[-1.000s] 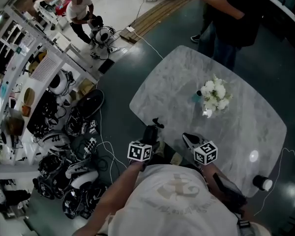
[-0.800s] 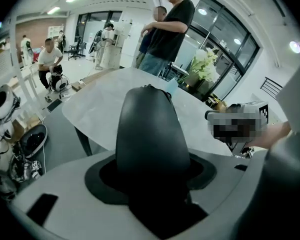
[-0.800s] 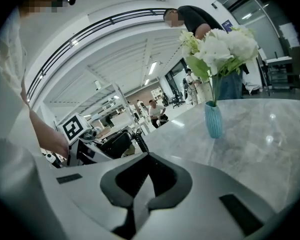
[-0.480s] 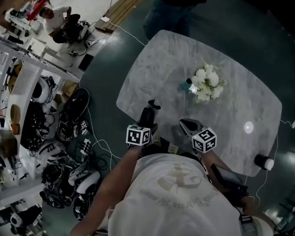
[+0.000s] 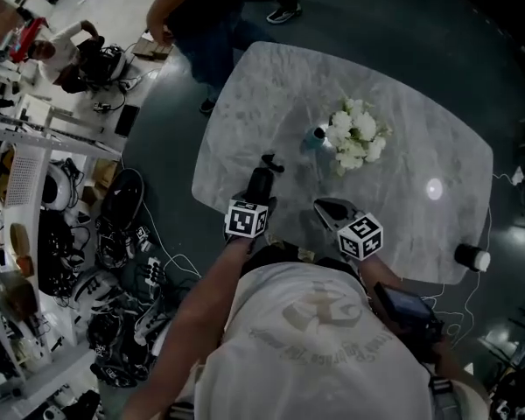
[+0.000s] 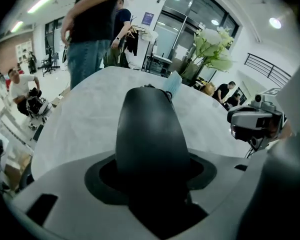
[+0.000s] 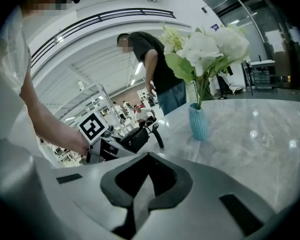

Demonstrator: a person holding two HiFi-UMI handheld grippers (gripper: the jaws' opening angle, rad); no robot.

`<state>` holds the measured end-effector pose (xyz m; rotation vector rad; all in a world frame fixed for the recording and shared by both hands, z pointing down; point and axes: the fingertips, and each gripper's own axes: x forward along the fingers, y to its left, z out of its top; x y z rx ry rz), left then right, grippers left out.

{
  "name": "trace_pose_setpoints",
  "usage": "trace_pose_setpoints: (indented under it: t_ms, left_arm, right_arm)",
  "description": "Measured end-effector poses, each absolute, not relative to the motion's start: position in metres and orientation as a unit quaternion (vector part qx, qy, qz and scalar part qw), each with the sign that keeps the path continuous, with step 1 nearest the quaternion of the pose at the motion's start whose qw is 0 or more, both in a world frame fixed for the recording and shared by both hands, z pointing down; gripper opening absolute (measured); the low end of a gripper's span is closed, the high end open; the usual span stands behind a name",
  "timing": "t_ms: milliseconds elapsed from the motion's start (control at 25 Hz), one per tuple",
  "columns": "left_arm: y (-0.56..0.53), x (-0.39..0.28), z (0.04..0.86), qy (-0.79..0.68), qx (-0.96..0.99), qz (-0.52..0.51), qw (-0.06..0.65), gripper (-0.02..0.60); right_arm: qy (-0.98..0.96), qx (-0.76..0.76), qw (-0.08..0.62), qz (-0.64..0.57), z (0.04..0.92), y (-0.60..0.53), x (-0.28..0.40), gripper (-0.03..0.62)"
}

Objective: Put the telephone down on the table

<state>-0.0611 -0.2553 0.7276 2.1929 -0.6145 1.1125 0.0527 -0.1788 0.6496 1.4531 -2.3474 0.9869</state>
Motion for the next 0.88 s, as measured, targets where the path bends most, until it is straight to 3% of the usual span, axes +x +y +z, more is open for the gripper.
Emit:
trace_pose_setpoints:
  t_ms: [880]
  left_arm:
    - [-0.277,-0.038,0.766,-0.184,0.818,0.506,0.205,0.285]
  right_arm:
    - [-0.799,0.487,0.127,0.33,0.65,-0.206,0.05,0.015]
